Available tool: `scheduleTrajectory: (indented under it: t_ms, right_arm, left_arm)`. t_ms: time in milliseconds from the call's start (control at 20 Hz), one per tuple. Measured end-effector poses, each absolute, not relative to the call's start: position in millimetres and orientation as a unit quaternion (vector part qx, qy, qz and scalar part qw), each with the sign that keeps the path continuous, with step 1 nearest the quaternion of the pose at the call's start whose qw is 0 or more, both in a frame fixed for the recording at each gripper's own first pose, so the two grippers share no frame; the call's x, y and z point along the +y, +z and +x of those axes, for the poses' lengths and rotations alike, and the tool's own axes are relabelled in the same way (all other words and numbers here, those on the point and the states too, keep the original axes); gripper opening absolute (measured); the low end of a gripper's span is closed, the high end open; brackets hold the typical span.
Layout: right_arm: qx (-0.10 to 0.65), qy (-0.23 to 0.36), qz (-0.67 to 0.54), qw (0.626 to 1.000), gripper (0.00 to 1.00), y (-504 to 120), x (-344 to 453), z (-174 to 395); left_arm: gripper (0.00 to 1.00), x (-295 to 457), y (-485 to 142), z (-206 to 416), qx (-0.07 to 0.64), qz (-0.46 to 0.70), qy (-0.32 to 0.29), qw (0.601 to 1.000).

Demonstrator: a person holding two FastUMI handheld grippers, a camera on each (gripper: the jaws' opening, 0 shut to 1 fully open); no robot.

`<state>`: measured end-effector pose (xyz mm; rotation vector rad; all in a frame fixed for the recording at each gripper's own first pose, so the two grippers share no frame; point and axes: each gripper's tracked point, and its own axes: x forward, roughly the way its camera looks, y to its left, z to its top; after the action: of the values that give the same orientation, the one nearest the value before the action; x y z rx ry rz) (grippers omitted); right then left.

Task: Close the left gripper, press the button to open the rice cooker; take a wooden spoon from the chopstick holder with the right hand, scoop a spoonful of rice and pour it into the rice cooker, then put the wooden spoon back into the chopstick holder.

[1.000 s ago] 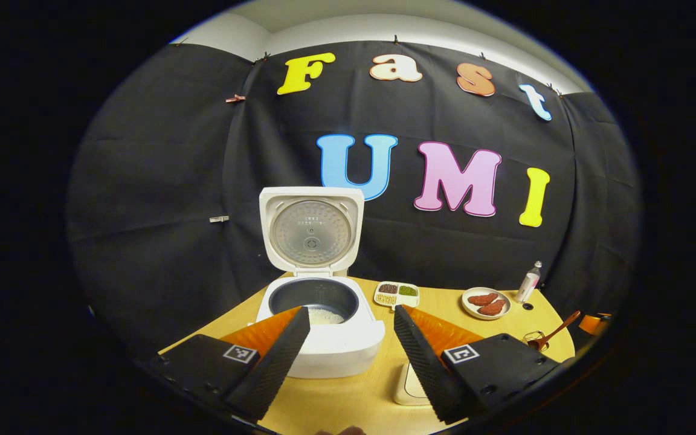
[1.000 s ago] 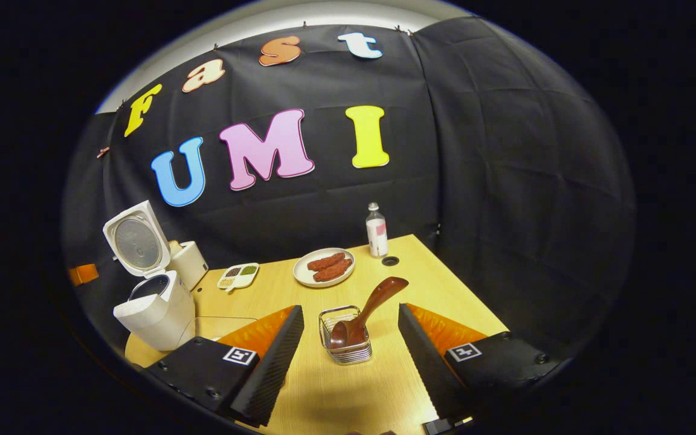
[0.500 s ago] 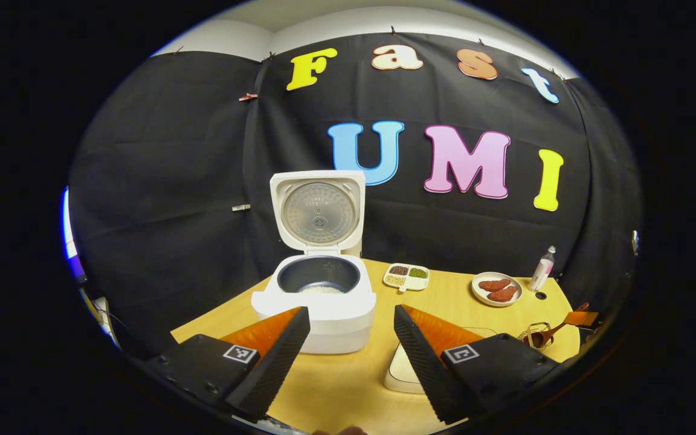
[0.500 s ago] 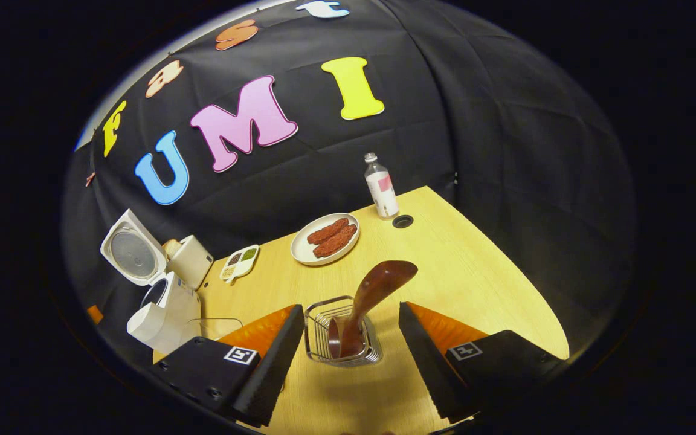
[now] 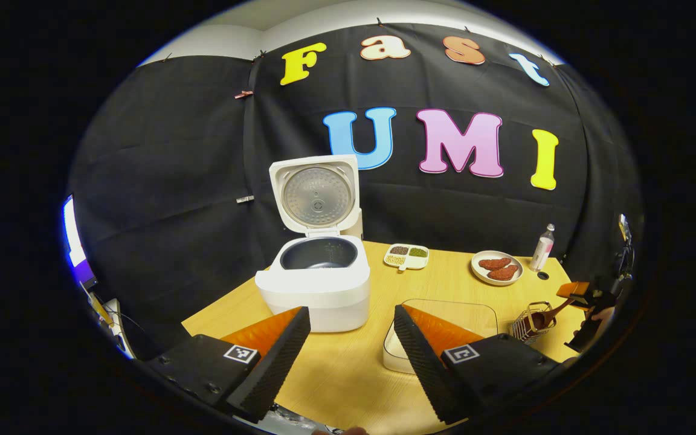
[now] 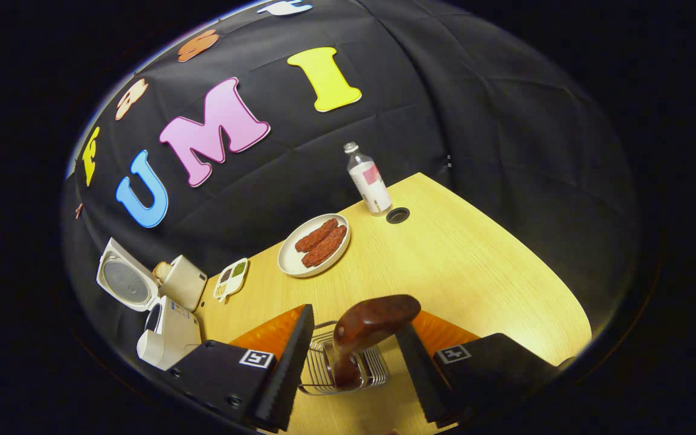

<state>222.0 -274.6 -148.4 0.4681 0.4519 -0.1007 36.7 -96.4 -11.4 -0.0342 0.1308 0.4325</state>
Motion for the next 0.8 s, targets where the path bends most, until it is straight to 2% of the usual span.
scheduleTrajectory:
  t_ms: [50,100,150,200,250,300,400,500,650,800]
  right_arm:
    - [0.220,-0.048,0.231,0.946,0.72,-148.3,-272.7,223.8]
    - [0.220,-0.047,0.231,0.947,0.68,-148.8,-270.6,224.5]
    - [0.223,-0.048,0.228,0.947,0.46,-150.7,-270.0,226.7]
    - [0.226,-0.052,0.225,0.947,0.49,-152.8,-270.3,226.4]
    - [0.226,-0.051,0.228,0.946,0.33,-147.1,-268.8,221.9]
    - [0.230,-0.047,0.230,0.944,0.29,-152.6,-262.2,228.8]
    - [0.229,-0.046,0.228,0.945,0.29,-145.2,-260.2,223.3]
    - [0.221,-0.037,0.222,0.949,0.21,-138.5,-253.4,223.0]
    - [0.216,-0.015,0.213,0.953,0.24,-122.6,-245.2,217.3]
    - [0.194,-0.025,0.199,0.960,0.24,-94.4,-249.8,210.2]
  left_arm:
    - [0.96,-96.7,-13.2,36.6,0.066,-0.021,0.216,0.974]
    - [0.96,-97.6,-15.6,37.7,0.068,-0.027,0.215,0.974]
    - [0.96,-100.3,-17.4,37.9,0.069,-0.034,0.213,0.974]
    - [0.96,-103.2,-20.0,38.3,0.070,-0.039,0.210,0.974]
    - [0.96,-105.2,-21.5,39.6,0.071,-0.041,0.207,0.975]
    - [0.96,-105.6,-23.5,40.4,0.072,-0.039,0.205,0.975]
    - [0.96,-103.4,-24.6,39.9,0.073,-0.034,0.203,0.976]
    - [0.96,-100.4,-21.8,39.1,0.068,-0.034,0.201,0.977]
    - [0.96,-84.4,-13.7,32.6,0.046,-0.030,0.214,0.975]
    - [0.96,-69.1,-12.3,32.9,0.037,-0.030,0.208,0.977]
